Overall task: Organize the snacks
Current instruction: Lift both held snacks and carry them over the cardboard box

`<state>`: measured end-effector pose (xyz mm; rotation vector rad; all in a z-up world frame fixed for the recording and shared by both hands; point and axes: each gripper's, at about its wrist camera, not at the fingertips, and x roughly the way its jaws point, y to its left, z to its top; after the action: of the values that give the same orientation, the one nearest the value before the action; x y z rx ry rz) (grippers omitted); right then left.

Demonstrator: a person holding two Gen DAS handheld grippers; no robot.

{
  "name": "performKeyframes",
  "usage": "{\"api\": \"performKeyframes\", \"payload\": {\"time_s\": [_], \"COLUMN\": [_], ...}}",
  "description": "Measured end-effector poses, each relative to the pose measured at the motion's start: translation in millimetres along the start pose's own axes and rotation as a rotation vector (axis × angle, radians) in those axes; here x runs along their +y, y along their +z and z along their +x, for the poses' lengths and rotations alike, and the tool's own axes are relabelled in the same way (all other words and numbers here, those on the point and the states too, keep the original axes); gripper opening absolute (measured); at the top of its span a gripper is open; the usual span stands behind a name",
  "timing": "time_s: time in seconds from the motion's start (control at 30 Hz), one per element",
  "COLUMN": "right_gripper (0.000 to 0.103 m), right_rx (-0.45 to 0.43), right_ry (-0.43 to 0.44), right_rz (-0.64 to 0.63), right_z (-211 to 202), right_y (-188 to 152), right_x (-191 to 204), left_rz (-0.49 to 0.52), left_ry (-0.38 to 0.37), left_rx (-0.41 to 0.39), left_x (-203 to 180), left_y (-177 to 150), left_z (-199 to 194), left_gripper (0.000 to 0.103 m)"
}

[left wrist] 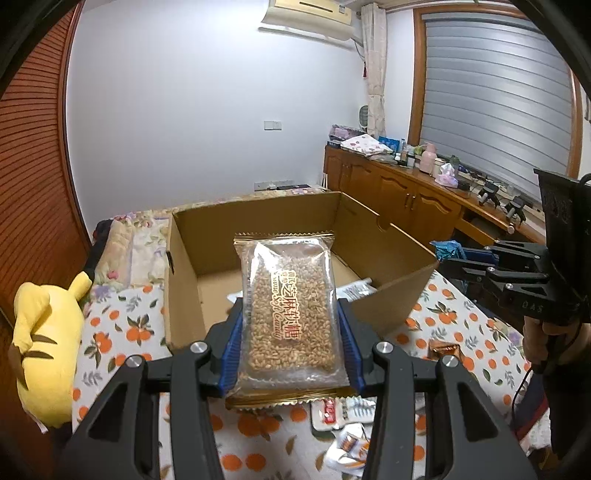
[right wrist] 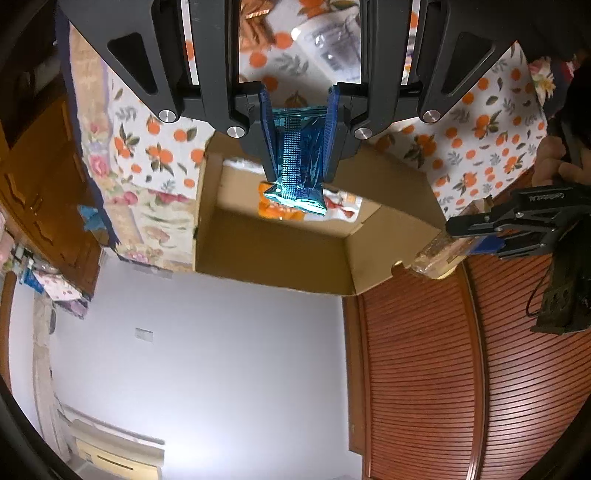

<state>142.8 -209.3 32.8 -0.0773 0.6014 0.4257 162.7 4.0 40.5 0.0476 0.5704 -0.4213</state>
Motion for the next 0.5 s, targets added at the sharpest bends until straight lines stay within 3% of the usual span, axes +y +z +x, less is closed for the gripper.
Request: {"api": "performKeyframes", "payload": {"time_s": [0.5], "right_gripper": [0.021], "right_rx": [0.020], "right_ry": [0.022], "right_rz": [-0.054], "right_z": [52], "right_y": [34], "right_x": [-6], "left_rz": [0.000], "left_ry": [0.038], "left_rx": [0.041], "left_x": [30], "left_y": [28], "left_z": [54], "left_gripper": [0.045]}}
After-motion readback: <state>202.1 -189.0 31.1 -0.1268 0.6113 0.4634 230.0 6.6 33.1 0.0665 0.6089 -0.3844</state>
